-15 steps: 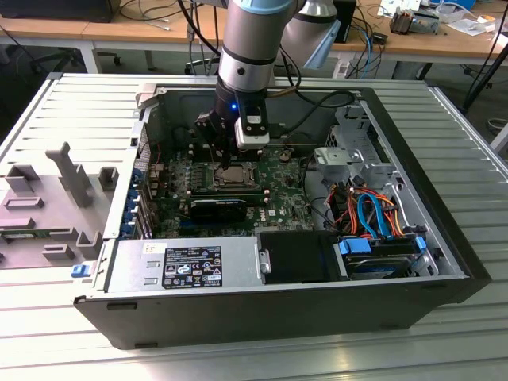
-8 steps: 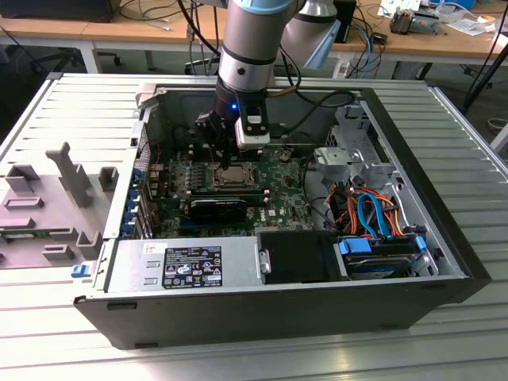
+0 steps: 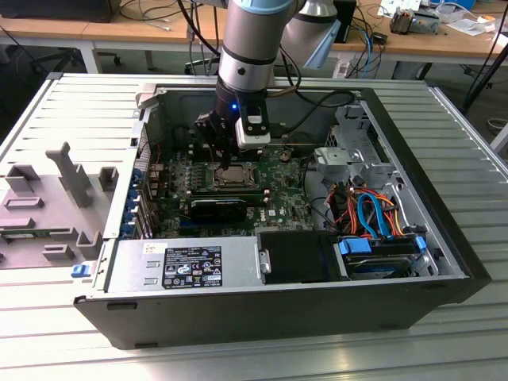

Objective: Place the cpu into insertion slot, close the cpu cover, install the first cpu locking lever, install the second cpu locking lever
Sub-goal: 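Install the first cpu locking lever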

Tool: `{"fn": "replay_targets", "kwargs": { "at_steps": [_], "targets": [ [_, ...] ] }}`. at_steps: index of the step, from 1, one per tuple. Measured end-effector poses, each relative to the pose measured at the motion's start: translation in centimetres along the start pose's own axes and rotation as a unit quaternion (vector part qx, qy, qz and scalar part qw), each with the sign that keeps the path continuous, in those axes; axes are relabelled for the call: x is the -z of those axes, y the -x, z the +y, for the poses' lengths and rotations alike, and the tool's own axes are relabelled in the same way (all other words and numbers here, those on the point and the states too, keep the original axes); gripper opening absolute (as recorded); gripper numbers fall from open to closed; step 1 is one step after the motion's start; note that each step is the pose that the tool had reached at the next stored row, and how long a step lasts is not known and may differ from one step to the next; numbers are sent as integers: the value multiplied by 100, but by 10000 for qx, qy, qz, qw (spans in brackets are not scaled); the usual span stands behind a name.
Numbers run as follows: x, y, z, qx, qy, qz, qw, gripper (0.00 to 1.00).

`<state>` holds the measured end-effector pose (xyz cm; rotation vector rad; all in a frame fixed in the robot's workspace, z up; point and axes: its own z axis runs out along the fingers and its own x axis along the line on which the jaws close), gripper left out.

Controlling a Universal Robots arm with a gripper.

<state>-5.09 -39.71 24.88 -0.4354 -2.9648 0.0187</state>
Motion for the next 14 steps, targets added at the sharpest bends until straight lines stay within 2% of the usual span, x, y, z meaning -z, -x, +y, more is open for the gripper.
{"fn": "replay_targets", "kwargs": {
  "at_steps": [14],
  "targets": [
    [0, 0, 0, 59, -8, -2, 10000, 11]
  ]
}}
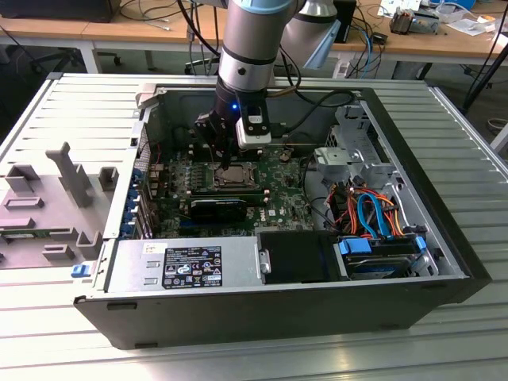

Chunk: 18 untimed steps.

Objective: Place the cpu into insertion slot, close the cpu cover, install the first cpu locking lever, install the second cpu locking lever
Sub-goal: 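Install the first cpu locking lever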

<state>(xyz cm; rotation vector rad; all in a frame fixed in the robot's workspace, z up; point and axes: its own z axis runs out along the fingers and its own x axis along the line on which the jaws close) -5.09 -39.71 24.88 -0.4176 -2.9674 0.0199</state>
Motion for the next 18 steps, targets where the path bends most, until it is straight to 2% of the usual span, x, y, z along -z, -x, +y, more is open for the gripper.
{"fn": "replay_targets", "kwargs": {
  "at_steps": [18],
  "targets": [
    [0, 0, 0, 61, -9, -2, 10000, 11]
  ]
}}
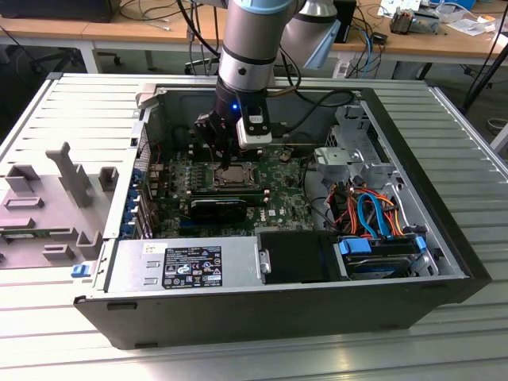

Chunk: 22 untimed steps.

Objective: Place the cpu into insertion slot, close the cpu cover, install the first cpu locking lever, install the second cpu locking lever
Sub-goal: 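Install the first cpu locking lever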

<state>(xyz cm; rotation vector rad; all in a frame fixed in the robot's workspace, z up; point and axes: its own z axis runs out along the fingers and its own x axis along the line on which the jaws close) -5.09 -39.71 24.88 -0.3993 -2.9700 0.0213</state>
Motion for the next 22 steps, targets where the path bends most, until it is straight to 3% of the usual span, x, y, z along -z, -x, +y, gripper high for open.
{"fn": "replay_targets", "kwargs": {
  "at_steps": [17, 22],
  "targets": [
    [0, 0, 0, 111, -16, -4, 9999, 11],
    [0, 0, 0, 280, -40, -9, 9996, 11]
  ]
}}
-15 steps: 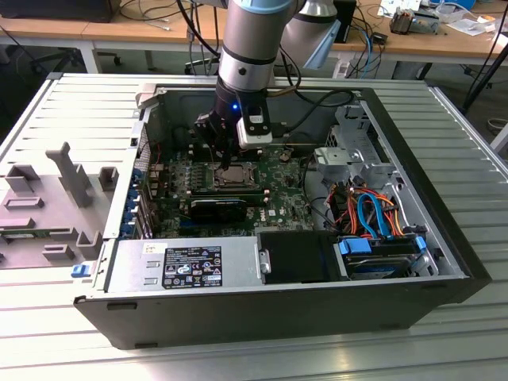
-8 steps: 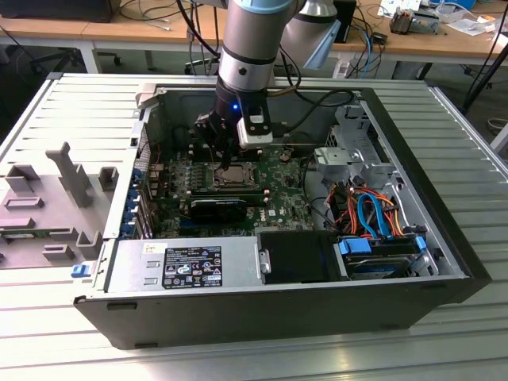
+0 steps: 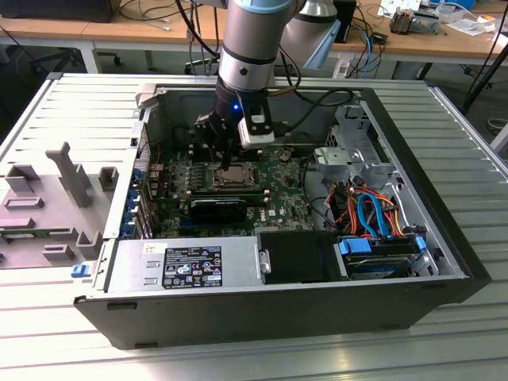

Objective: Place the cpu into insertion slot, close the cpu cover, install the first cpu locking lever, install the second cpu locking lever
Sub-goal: 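Install the first cpu locking lever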

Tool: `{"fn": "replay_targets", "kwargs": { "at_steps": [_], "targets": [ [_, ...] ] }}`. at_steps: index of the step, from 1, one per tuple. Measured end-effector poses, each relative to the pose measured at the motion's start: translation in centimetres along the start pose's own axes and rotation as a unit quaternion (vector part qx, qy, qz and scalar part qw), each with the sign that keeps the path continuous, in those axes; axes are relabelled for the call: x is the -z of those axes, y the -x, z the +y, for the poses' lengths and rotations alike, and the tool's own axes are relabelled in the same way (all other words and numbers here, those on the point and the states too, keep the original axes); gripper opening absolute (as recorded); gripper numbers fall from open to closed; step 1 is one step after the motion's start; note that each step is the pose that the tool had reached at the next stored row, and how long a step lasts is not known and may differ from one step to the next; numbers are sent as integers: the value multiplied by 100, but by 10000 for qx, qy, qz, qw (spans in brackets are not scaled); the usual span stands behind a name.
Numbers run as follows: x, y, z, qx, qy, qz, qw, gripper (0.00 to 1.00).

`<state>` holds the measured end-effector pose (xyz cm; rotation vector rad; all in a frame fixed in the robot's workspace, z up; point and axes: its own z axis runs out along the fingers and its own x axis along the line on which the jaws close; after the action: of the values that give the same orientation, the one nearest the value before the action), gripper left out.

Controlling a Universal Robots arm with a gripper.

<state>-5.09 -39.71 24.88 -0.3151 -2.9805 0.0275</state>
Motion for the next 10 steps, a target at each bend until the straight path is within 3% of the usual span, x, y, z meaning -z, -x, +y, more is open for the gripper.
{"fn": "replay_targets", "kwargs": {
  "at_steps": [10],
  "targets": [
    [0, 0, 0, 409, -58, -14, 9991, 11]
  ]
}}
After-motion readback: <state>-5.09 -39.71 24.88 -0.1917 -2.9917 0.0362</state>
